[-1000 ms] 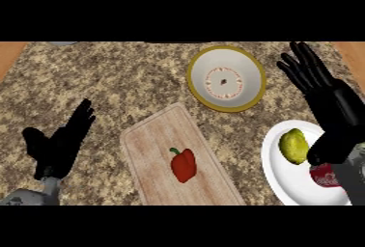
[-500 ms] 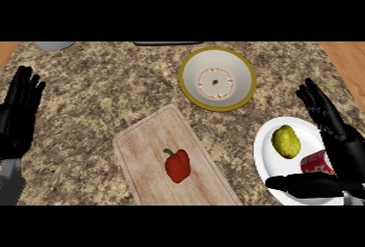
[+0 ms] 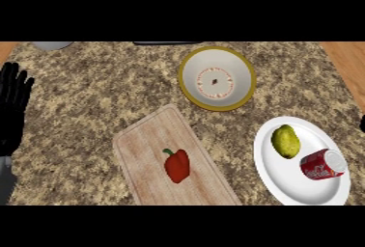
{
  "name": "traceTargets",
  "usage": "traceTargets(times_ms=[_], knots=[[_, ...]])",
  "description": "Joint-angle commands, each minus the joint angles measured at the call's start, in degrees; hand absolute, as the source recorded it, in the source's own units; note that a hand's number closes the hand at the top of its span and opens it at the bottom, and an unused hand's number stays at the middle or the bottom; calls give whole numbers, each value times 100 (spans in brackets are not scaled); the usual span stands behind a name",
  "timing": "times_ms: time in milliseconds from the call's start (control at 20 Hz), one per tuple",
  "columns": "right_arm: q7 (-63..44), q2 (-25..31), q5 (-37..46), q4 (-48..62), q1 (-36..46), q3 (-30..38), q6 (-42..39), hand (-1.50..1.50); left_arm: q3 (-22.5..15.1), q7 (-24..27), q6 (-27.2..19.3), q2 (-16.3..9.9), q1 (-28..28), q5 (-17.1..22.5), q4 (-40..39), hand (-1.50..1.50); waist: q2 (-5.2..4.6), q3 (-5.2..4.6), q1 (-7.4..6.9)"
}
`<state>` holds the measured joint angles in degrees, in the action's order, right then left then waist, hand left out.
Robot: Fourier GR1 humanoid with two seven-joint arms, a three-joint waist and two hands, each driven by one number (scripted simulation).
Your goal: Pick the can from the plate and place it in the bowl
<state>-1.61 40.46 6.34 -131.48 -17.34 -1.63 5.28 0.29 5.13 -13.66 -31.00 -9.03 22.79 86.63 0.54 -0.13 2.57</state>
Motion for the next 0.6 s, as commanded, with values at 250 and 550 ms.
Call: traceTargets(times_ms=[250,550], knots=[[-1550,1758,-332,-683,-929,1363,-1692,-150,4,-86,25,57,-171,-50,-41,0,-29,-2,-40],[-2356,2505,-1147,-944,-913,1964,-2876,-150,34,186,220,127,-61,-107,-125,0,-51,-4,-198]])
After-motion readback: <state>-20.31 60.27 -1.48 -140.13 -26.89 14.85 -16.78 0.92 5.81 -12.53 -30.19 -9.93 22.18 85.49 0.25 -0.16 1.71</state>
